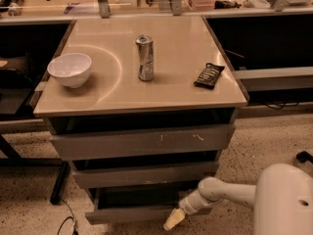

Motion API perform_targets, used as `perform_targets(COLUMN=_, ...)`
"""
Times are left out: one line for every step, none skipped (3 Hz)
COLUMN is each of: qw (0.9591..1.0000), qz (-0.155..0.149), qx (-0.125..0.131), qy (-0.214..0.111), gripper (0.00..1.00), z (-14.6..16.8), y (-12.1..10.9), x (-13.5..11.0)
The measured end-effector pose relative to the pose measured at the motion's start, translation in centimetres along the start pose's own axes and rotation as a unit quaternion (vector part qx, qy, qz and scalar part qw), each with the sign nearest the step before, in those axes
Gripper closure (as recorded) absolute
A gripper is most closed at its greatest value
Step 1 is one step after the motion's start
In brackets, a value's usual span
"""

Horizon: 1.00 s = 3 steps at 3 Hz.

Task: Open bottom drawer

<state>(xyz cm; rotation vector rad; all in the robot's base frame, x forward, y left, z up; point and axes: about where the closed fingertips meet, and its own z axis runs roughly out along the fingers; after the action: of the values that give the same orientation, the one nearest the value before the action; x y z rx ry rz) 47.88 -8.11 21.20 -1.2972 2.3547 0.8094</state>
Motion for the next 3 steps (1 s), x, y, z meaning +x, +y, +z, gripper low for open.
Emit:
perform_targets(qw=0.9984, qz=0.007, qx=0.000, qy=0.056, gripper=0.00, z=1.8, y=0.2, x=1.9)
perform_targets(qw=0.9960, qz=0.014, qx=0.000, qy=0.088, gripper=0.00, z=3.0, y=0.1, x=3.2)
perform_targets(qw=0.9958, qz=0.015, qx=0.000, qy=0.090, gripper=0.19, z=3.1, y=0.1, x=3.3)
